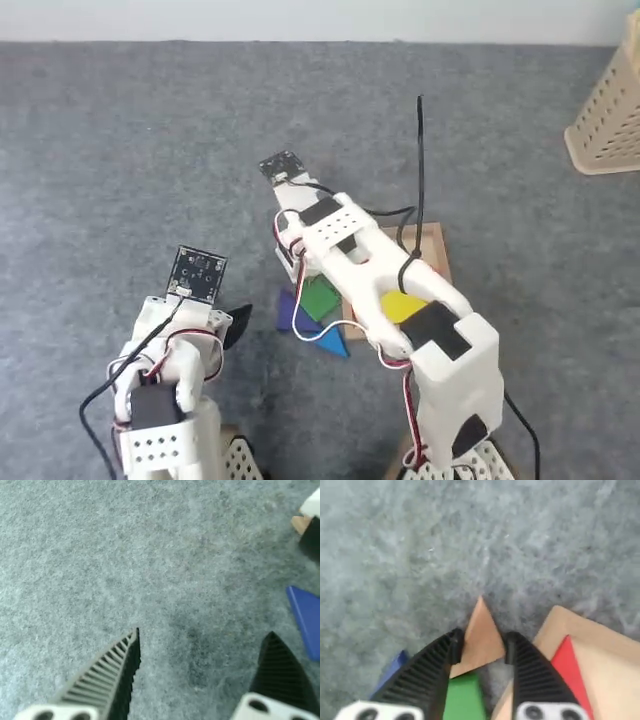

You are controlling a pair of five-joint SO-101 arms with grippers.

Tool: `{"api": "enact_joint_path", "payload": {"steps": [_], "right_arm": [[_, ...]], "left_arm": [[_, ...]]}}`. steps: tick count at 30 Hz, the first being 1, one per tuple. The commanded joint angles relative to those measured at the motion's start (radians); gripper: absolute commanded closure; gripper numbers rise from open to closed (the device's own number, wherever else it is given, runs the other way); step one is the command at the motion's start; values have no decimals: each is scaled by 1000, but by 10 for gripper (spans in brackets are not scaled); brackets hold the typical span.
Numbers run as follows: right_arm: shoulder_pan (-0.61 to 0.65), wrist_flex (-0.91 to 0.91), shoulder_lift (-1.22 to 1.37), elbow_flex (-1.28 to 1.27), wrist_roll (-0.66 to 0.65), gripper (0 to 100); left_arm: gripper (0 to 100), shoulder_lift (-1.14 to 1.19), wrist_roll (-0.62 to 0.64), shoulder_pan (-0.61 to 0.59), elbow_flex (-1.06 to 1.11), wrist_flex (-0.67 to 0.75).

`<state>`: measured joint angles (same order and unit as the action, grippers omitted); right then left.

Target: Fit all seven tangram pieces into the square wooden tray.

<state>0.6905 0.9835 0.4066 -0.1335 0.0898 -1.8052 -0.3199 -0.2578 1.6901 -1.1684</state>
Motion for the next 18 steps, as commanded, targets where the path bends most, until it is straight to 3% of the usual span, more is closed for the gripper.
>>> {"api": "enact_joint_path", "payload": {"steps": [1, 12, 18], "right_arm": [[7, 13, -24, 35, 11, 986], [-53, 105, -278, 31, -28, 990], [-65, 255, -450, 31, -198, 990]], "left_arm": [[647, -15, -2, 2, -5, -5], [647, -15, -2, 2, -5, -5], [647, -15, -2, 2, -5, -5]]}}
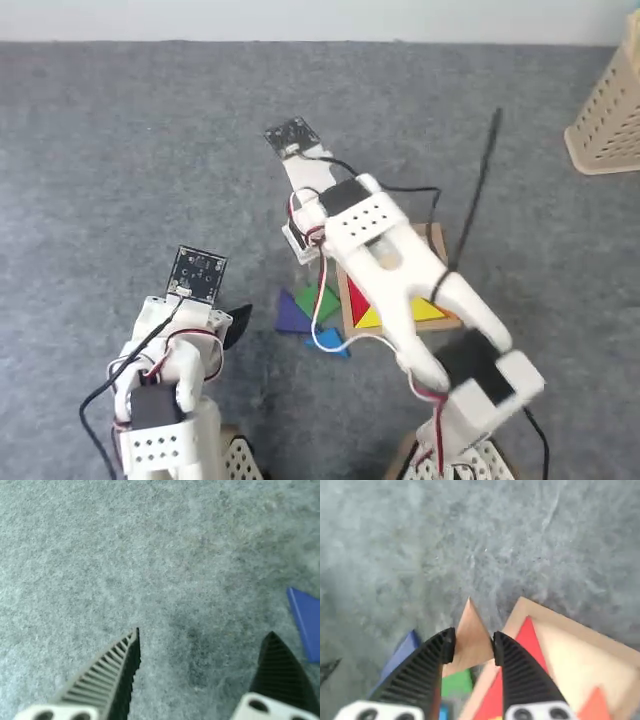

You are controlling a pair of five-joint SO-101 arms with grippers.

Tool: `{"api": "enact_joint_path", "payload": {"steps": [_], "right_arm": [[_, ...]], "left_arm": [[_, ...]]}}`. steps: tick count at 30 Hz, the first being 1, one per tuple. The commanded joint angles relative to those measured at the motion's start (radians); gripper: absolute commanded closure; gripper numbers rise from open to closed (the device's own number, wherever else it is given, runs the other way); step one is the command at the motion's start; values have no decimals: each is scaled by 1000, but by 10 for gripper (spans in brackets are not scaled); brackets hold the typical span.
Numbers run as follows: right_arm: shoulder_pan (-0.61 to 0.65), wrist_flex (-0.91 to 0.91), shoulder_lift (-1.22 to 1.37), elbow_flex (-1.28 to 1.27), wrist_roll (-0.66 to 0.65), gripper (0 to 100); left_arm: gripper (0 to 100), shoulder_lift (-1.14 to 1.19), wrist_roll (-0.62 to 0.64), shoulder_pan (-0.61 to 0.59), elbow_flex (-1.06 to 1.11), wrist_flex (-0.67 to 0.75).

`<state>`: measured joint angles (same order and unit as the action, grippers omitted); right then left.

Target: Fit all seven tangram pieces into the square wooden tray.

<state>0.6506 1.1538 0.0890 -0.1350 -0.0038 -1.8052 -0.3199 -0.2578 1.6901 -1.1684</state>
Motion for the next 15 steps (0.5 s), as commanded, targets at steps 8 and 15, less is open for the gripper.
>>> {"api": "enact_joint_path", "payload": {"steps": [8, 15], "right_arm": [[-320, 326, -308, 12, -479, 990], [-433, 237, -397, -307, -617, 989]], "left_arm": [[647, -15, -2, 2, -5, -5], [647, -15, -2, 2, -5, -5]]}}
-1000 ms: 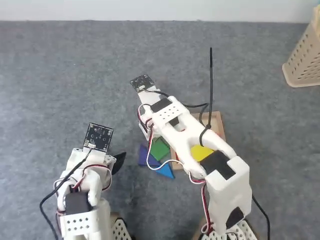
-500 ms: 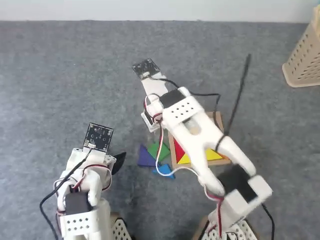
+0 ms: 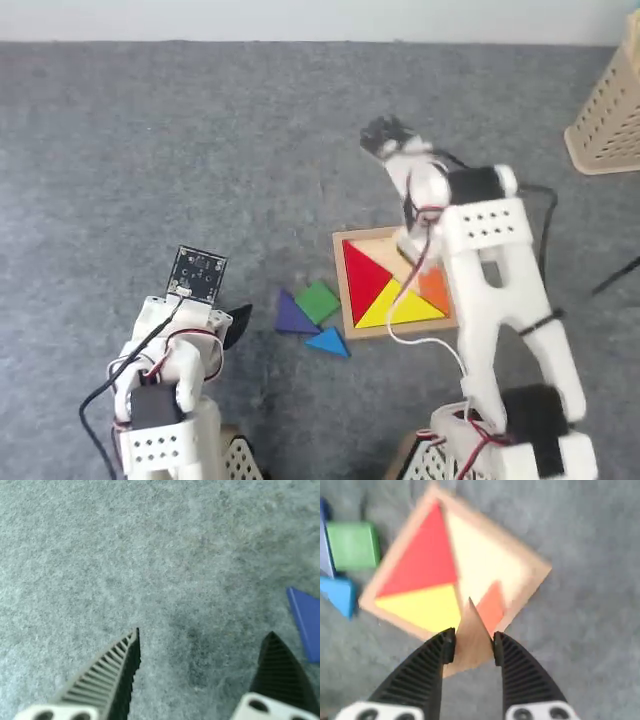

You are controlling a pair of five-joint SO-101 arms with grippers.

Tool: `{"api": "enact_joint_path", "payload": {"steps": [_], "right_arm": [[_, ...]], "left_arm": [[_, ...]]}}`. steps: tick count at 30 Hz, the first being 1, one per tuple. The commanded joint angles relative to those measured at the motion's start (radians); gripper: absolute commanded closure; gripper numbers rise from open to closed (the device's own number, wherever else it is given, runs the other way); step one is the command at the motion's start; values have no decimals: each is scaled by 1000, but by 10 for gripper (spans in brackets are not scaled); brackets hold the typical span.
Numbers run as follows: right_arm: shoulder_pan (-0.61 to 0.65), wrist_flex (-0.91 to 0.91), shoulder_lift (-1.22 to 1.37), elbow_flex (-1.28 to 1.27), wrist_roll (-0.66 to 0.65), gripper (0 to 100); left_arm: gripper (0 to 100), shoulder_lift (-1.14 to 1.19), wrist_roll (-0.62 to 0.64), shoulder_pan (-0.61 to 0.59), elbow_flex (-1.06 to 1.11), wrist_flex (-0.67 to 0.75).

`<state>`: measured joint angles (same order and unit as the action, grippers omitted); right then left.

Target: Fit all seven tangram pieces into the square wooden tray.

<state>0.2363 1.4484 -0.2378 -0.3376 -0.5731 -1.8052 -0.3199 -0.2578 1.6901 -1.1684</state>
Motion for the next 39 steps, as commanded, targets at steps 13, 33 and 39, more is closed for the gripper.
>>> {"api": "enact_joint_path", "payload": {"steps": [13, 33, 39], "right_arm": [[35, -329, -67, -301, -232, 986], [150, -383, -77, -365, -381, 821], [53, -394, -94, -325, 0, 995]], "left_arm": [[647, -15, -2, 2, -5, -5], [647, -15, -2, 2, -5, -5], [647, -15, -2, 2, -5, -5]]}}
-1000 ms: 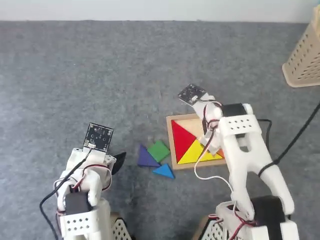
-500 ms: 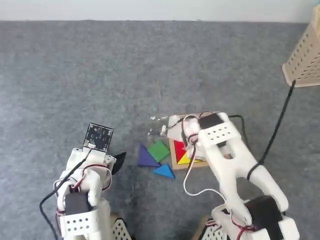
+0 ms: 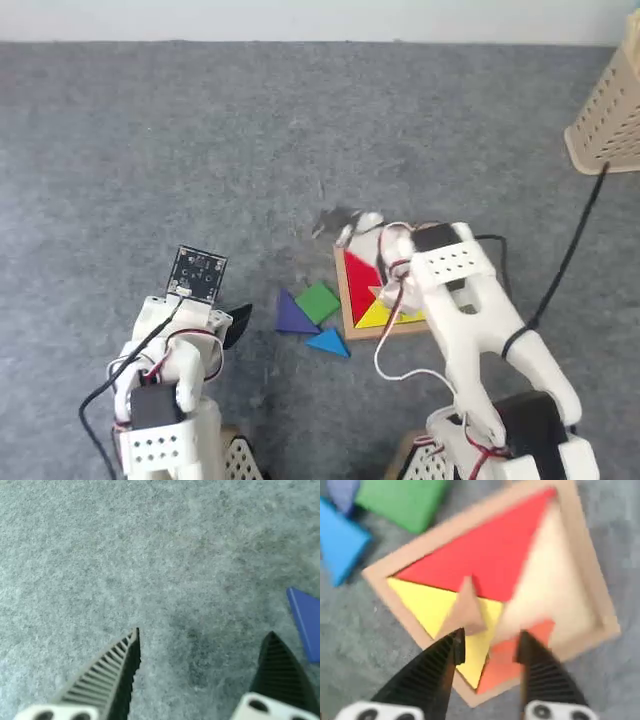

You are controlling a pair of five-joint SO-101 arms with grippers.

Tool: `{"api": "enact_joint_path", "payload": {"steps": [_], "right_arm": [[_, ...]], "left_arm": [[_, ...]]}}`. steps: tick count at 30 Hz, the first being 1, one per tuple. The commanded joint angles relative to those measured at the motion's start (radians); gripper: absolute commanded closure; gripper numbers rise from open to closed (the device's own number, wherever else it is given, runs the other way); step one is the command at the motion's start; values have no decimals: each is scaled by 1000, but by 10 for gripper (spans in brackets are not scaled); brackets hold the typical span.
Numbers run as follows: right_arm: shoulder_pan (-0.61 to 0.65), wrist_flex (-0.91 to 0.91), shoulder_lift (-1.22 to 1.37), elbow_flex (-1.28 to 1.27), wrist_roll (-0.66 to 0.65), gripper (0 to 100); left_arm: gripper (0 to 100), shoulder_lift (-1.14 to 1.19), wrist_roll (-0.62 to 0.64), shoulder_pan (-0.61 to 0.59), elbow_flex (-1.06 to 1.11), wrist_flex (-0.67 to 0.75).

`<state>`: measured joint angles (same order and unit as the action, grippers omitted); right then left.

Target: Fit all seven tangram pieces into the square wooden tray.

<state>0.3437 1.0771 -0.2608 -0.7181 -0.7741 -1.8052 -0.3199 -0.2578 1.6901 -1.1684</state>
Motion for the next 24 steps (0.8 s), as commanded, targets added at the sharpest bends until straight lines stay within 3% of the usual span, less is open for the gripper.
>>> {"api": "enact_joint_path", "payload": {"steps": [1, 7, 12, 16, 24], "right_arm": [[-71, -21, -91, 55, 264, 971], [-54, -56, -394, -153, 407, 992], [41, -150, -624, -408, 404, 992], [102, -199, -607, -474, 407, 992], [105, -292, -450, -465, 407, 992]], "left_arm": [[647, -15, -2, 2, -5, -5], [647, -15, -2, 2, -5, -5], [647, -15, -2, 2, -5, -5], [647, -15, -2, 2, -5, -5], [647, -15, -2, 2, -5, -5]]}}
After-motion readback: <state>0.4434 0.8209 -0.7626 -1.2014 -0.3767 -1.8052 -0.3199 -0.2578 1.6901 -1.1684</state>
